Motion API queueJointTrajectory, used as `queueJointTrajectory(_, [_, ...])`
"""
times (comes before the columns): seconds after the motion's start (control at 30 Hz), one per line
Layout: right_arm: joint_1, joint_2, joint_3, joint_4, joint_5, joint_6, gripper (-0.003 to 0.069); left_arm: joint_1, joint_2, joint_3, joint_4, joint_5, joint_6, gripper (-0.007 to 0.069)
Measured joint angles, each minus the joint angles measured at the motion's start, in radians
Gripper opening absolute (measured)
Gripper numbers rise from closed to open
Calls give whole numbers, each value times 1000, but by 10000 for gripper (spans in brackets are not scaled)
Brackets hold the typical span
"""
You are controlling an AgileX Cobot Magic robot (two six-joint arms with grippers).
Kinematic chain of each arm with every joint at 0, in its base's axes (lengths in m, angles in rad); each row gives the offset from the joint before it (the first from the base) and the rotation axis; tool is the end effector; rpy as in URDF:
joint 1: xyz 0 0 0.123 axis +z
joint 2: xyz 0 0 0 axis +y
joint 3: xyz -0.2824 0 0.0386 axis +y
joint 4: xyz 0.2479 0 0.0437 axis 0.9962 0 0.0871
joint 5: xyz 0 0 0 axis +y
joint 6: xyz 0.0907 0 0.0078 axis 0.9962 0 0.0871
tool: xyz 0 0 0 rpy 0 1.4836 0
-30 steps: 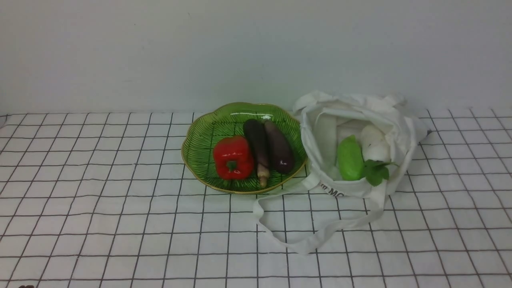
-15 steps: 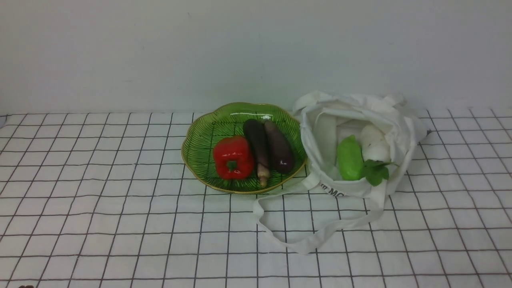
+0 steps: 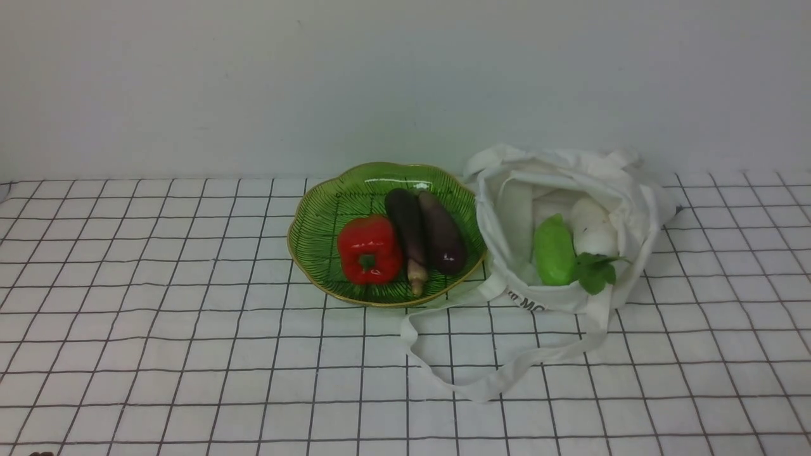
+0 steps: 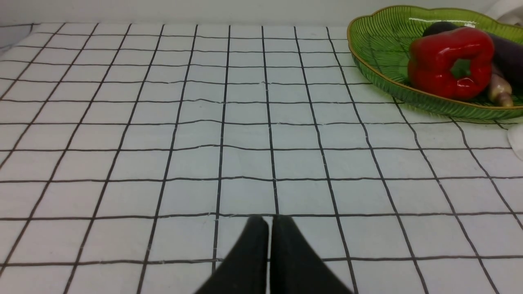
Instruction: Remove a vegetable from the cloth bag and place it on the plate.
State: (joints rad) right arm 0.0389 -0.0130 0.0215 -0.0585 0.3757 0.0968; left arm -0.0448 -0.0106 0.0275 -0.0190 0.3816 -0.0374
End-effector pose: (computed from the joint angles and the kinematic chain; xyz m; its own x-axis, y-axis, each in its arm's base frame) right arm 0.0524 0.0001 0.1728 -0.2924 0.0310 -0.9558 -0.0060 0.9994 0.0343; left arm 0.0523 -0.0030 0.1701 -0.3083 -0.0412 -0.9504 0.0346 0.9979 -0.0545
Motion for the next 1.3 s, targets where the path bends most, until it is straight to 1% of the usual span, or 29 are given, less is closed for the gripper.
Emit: queueJointTrajectory(1.3, [0, 0, 0, 0, 0, 15, -15, 0, 0, 0, 0, 0, 0, -8])
